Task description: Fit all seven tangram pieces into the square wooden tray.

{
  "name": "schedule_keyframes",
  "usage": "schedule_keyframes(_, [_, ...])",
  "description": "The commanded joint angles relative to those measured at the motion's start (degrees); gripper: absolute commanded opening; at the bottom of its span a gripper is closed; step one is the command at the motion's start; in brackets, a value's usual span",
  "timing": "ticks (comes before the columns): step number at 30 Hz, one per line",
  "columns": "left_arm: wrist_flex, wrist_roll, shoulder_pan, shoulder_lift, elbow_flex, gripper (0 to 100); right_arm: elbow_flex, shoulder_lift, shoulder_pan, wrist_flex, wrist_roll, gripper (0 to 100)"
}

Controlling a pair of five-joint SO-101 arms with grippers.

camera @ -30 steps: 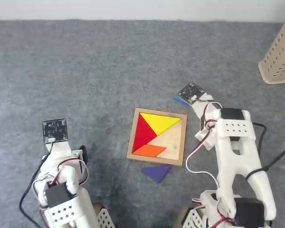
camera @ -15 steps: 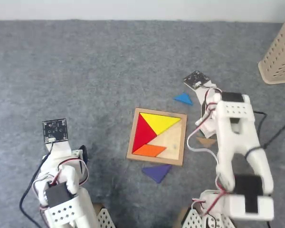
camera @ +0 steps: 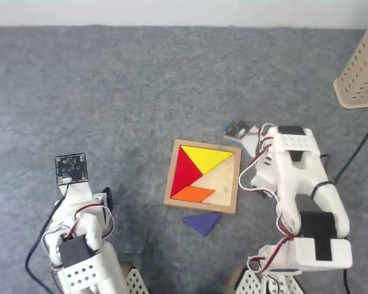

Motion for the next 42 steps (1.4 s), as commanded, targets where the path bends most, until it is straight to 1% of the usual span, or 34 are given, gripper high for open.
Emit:
schedule_keyframes(1, [0.2,0.5,0.0,-0.7,-1.1,23,2.5,-4.1,-0.4,-3.3,2.5,23.1])
schedule_keyframes(7, [0.2,0.5,0.0,-0.7,-1.1,23,5.2,-4.1,-0.7,-8.1,2.1,23.1])
schedule_keyframes(12, [0.2,0.5,0.0,-0.7,-1.1,23,5.2,-4.1,-1.4,-11.0,-3.6,22.8])
schedule_keyframes(15, [0.2,0.5,0.0,-0.7,-1.1,23,5.5,-4.1,-4.3,-10.4,-5.0,16.4])
schedule_keyframes(18, [0.2,0.5,0.0,-0.7,-1.1,23,5.5,-4.1,-7.8,-9.5,-9.4,10.5])
schedule_keyframes(22, [0.2,0.5,0.0,-0.7,-1.1,23,5.4,-4.1,-10.3,-8.6,-13.5,9.4])
schedule_keyframes(26, [0.2,0.5,0.0,-0.7,-1.1,23,5.3,-4.1,-10.9,-7.7,-16.4,9.3])
schedule_keyframes(28, [0.2,0.5,0.0,-0.7,-1.1,23,4.7,-4.2,-10.7,-6.9,-19.1,9.3])
schedule_keyframes(32, [0.2,0.5,0.0,-0.7,-1.1,23,0.3,-4.4,-9.1,-3.4,-30.0,5.3])
schedule_keyframes(35, [0.2,0.5,0.0,-0.7,-1.1,23,-5.5,-4.7,-7.4,0.0,-35.6,2.5])
schedule_keyframes(39, [0.2,0.5,0.0,-0.7,-1.1,23,-12.7,-4.7,-7.6,4.1,-38.4,1.7])
schedule_keyframes(42, [0.2,0.5,0.0,-0.7,-1.1,23,-17.0,-4.7,-10.6,6.5,-38.1,1.7])
